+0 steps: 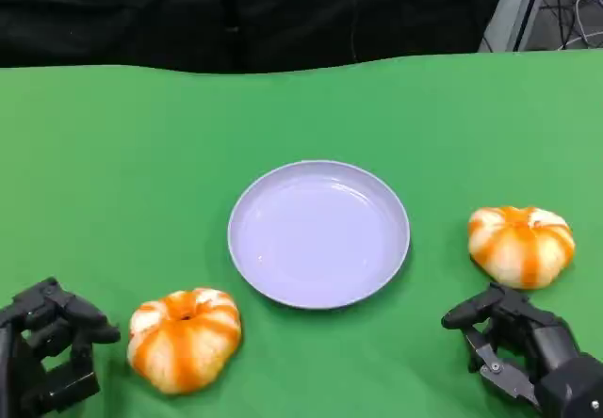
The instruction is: Grasp the bread from the table and place it into the plate.
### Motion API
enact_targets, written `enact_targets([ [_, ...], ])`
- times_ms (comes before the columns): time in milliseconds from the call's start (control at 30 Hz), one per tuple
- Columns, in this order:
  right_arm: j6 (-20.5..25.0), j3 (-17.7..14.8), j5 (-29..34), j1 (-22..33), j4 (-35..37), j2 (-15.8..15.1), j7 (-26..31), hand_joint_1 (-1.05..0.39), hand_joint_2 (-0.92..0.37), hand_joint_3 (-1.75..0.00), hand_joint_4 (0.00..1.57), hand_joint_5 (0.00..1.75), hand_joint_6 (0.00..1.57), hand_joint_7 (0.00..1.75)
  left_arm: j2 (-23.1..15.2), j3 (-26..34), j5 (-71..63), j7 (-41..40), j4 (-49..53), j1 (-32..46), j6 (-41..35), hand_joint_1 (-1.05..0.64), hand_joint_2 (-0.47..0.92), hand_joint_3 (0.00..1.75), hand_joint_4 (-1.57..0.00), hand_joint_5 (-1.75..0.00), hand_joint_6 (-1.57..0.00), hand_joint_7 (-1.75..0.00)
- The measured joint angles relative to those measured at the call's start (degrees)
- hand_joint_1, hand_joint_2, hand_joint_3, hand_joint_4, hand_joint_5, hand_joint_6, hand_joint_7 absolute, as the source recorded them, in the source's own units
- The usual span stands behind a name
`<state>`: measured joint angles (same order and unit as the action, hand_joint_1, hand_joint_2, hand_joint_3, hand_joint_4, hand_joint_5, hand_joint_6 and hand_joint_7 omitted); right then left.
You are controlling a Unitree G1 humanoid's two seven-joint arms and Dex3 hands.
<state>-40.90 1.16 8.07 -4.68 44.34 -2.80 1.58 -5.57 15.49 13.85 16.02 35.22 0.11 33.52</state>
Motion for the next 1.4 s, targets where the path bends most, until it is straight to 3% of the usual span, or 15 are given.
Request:
enact_targets([
  [133, 0.0, 0.0, -0.1, 0.0, 0.0, 0.0, -0.2, -0.31, -0.92, -0.43, 0.69, 1.75, 0.72, 1.27, 0.9, 1.0, 5.4, 5.1, 0.0, -0.2, 0.1, 0.03, 0.66, 0.84, -0.85, -1.19, -0.98, -0.63],
  [233, 0.0, 0.0, -0.1, -0.1, 0.1, 0.0, -0.2, -0.31, -0.92, -0.43, 0.69, 1.75, 0.71, 1.27, 1.5, 1.4, 7.3, 7.8, 0.2, -0.3, 0.3, 0.01, 0.66, 0.81, -0.85, -1.15, -1.0, -0.56],
  [267, 0.0, 0.0, -0.1, -0.1, 0.1, 0.0, -0.2, -0.31, -0.92, -0.43, 0.69, 1.75, 0.71, 1.27, 1.6, 1.7, 7.5, 8.1, 0.3, -0.4, 0.3, -0.17, 0.77, 0.44, -0.83, -0.72, -0.91, -0.31],
  [300, 0.0, 0.0, -0.1, -0.1, 0.1, 0.0, -0.2, -0.31, -0.92, -0.43, 0.69, 1.75, 0.71, 1.27, 1.6, 1.8, 7.6, 8.6, 0.4, -0.3, 0.7, -0.26, 0.84, 0.25, -0.85, -0.44, -0.87, -0.17],
  [333, 0.0, 0.0, -0.1, -0.1, 0.1, 0.0, -0.2, -0.31, -0.92, -0.43, 0.68, 1.75, 0.71, 1.27, 1.6, 1.8, 7.5, 9.3, 0.5, -0.3, 1.6, -0.32, 0.88, 0.15, -0.86, -0.27, -0.84, -0.09],
  [367, 0.0, 0.0, -0.1, -0.1, 0.1, 0.0, -0.2, -0.31, -0.92, -0.43, 0.68, 1.75, 0.71, 1.27, 1.5, 1.8, 7.1, 10.2, 0.8, -0.3, 2.9, -0.38, 0.9, 0.09, -0.85, -0.15, -0.8, -0.04],
  [467, 0.0, 0.0, -0.1, -0.2, 0.2, 0.0, -0.3, -0.31, -0.92, -0.43, 0.68, 1.75, 0.71, 1.27, 1.2, 1.5, 6.2, 12.2, 2.5, -0.4, 6.2, -0.48, 0.92, 0.07, -0.79, -0.04, -0.69, 0.0],
  [800, 0.0, 0.0, -0.1, -0.3, 0.4, 0.0, -0.3, -0.32, -0.92, -0.43, 0.69, 1.75, 0.72, 1.27, -0.3, 0.9, 4.5, 15.9, 7.3, -0.9, 11.8, -0.7, 0.92, 0.19, -0.6, 0.0, -0.51, 0.0],
  [1133, 0.0, 0.0, 0.0, -0.6, 0.7, 0.0, -0.2, -0.32, -0.92, -0.43, 0.7, 1.75, 0.72, 1.27, -2.3, -0.5, -2.4, 12.9, 10.3, -1.6, 18.8, -0.77, 0.92, 0.21, -0.53, 0.0, -0.49, 0.0],
  [1300, -0.2, 0.0, 0.1, -1.0, 1.2, -0.1, -0.1, -0.32, -0.92, -0.43, 0.68, 1.75, 0.71, 1.27, -5.0, -3.9, -20.3, 2.7, 2.2, 1.1, 19.7, -0.77, 0.92, 0.2, -0.5, 0.0, -0.48, 0.0],
  [1400, -0.2, 0.0, 0.1, -1.0, 1.2, -0.1, -0.1, -0.31, -0.92, -0.44, 0.68, 1.75, 0.72, 1.27, -5.3, -5.4, -23.7, -1.0, 0.6, 1.9, 19.6, -0.77, 0.92, 0.19, -0.5, 0.0, -0.48, 0.0],
])
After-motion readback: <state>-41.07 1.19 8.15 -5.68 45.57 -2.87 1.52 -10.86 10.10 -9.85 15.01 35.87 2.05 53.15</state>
